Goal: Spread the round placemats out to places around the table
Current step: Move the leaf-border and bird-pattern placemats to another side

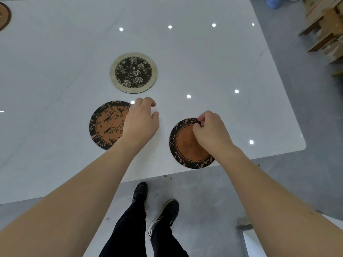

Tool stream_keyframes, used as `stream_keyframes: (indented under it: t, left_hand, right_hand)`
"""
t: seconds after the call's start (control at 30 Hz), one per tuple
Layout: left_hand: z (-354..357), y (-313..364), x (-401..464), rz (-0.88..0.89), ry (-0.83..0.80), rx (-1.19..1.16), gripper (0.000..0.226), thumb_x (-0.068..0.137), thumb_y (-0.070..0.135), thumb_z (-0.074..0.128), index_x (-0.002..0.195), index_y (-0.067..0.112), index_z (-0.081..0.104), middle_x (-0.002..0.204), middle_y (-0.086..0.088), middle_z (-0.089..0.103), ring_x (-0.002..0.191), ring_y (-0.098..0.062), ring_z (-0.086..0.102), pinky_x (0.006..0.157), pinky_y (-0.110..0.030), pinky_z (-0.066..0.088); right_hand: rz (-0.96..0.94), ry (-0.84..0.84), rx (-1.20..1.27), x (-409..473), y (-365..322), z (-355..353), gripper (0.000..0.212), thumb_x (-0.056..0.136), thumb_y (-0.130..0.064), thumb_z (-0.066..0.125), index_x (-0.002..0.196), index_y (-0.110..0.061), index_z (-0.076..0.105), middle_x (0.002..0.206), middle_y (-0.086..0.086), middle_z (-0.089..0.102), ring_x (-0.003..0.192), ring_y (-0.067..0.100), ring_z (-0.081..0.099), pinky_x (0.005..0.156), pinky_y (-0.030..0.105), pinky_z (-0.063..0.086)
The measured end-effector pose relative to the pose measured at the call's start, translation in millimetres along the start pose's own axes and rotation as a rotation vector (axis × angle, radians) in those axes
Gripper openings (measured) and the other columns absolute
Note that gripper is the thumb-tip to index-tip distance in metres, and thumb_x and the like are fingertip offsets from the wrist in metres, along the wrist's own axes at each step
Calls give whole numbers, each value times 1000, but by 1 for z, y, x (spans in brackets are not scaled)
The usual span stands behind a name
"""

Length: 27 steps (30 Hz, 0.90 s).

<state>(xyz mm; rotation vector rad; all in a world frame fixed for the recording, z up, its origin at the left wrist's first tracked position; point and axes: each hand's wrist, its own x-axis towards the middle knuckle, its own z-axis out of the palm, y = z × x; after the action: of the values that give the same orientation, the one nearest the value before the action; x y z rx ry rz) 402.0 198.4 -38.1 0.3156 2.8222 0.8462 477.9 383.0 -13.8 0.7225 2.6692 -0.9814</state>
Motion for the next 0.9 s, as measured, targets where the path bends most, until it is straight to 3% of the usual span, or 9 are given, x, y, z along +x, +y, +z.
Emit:
stream_keyframes:
  t: [0.13, 0.23, 0.3, 0.37, 0.47, 0.57, 0.63, 0.7, 0.9]
  left_hand:
    - [-36, -47, 17, -164, 101, 143, 38, 87, 20, 53, 124, 11, 53, 124, -14, 50, 111, -34, 45, 91, -42, 40]
    - [-55, -81, 31, -284, 36, 192, 46, 85, 32, 55, 126, 14, 50, 128, -12, 46, 117, -34, 42, 96, -44, 38]
    - [-63, -99, 35, -328, -27, 203, 54, 83, 44, 56, 126, 13, 48, 127, -11, 46, 117, -33, 42, 95, -45, 39]
    - [-66, -111, 38, -343, -70, 241, 58, 81, 49, 59, 122, 10, 48, 120, -12, 50, 113, -33, 45, 90, -44, 42]
    - [-65, -121, 42, -331, -124, 245, 51, 80, 45, 64, 114, 9, 52, 111, -12, 53, 105, -32, 48, 81, -39, 42]
    - [-72, -125, 54, -331, -264, 176, 36, 86, 43, 61, 107, 14, 61, 106, -7, 49, 107, -29, 46, 78, -36, 39]
    - [-80, -124, 63, -324, -332, 39, 23, 91, 39, 56, 95, 17, 62, 99, -2, 52, 98, -24, 51, 72, -32, 41]
    - [-87, -120, 70, -347, -361, -136, 20, 94, 35, 51, 83, 21, 58, 86, 0, 60, 81, -21, 59, 60, -29, 42]
    - [-99, -82, 113, -397, -312, -426, 21, 96, 35, 51, 79, 26, 61, 82, 3, 71, 72, -16, 67, 59, -27, 47]
  right_hand:
    - [-11, -161, 181, 16, -49, 34, 32, 88, -21, 47, 120, -16, 53, 109, -2, 55, 81, 2, 52, 61, 18, 38]
    - [57, -260, 219, 31, -91, 59, 35, 86, -21, 50, 119, -13, 55, 104, 2, 60, 78, 2, 54, 56, 21, 42]
    - [123, -306, 181, 42, -114, 76, 19, 79, -16, 55, 92, -5, 63, 81, 11, 63, 66, 19, 59, 54, 29, 47]
    - [214, -339, 127, 53, -130, 90, 14, 73, -15, 59, 64, -8, 50, 59, 7, 51, 52, 22, 50, 51, 26, 38]
    - [253, -349, 20, 63, -141, 105, 25, 74, -16, 62, 60, -11, 42, 56, 3, 47, 49, 19, 46, 48, 24, 35]
    - [288, -389, -66, 63, -141, 112, 16, 76, -10, 57, 64, -10, 47, 62, 4, 51, 55, 20, 52, 47, 24, 38]
    - [325, -473, -32, 64, -140, 111, 4, 78, -8, 55, 78, -5, 56, 77, 9, 61, 73, 26, 63, 61, 31, 51]
    - [405, -555, 45, 71, -141, 103, 14, 84, -10, 55, 95, -4, 59, 96, 12, 66, 87, 30, 66, 75, 38, 56]
    - [413, -600, 327, 121, -140, 40, 13, 96, -17, 53, 106, -10, 53, 102, 9, 63, 85, 25, 64, 60, 32, 55]
